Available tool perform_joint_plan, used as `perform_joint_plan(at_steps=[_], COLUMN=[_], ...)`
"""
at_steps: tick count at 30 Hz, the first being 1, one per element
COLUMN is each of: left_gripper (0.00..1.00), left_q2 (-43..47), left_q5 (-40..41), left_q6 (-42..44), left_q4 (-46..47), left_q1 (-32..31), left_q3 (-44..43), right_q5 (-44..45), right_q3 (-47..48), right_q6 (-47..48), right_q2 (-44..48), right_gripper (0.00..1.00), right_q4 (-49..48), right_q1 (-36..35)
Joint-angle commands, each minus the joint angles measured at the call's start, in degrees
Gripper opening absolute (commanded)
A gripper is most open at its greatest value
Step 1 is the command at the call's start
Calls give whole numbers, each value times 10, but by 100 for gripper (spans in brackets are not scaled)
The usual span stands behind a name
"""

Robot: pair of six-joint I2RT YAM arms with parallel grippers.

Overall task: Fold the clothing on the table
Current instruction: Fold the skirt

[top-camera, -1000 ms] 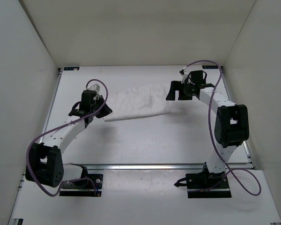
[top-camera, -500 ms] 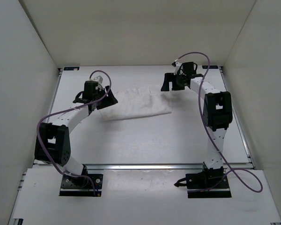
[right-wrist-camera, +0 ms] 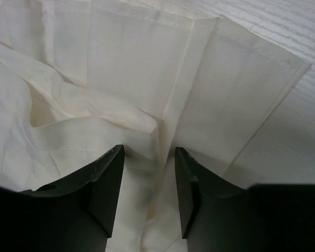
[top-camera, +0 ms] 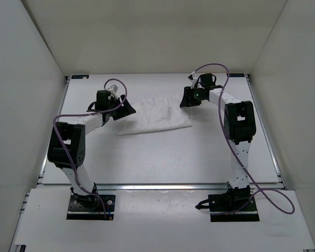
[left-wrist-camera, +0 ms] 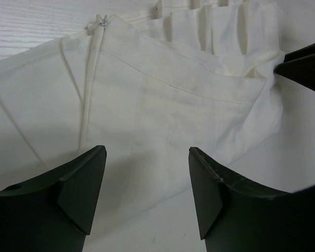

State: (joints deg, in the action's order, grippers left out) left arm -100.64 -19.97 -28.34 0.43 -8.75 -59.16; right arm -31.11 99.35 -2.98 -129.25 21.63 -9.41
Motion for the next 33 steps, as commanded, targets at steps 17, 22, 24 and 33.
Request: perform_joint_plan(at_steps=[17, 22, 24, 33], left_gripper=[80, 80, 79, 78], left_q2=[-66, -93, -104, -121], left_q5=[-32, -24, -19, -14], left_q6=[-15, -26, -34, -34], left_q4=[84, 108, 124, 135], left_q1=[13, 18, 24, 37], left_q3=[-51, -49, -49, -103], right_q5=[-54, -55, -48, -32], right_q3=[54, 10, -3, -15], right_q6=[-11, -2, 4, -6], right_q2=[26, 58, 70, 77], right_gripper=[0, 0, 0, 1], right_q4=[15, 12, 11, 22], right_q1=[-32, -37, -37, -18])
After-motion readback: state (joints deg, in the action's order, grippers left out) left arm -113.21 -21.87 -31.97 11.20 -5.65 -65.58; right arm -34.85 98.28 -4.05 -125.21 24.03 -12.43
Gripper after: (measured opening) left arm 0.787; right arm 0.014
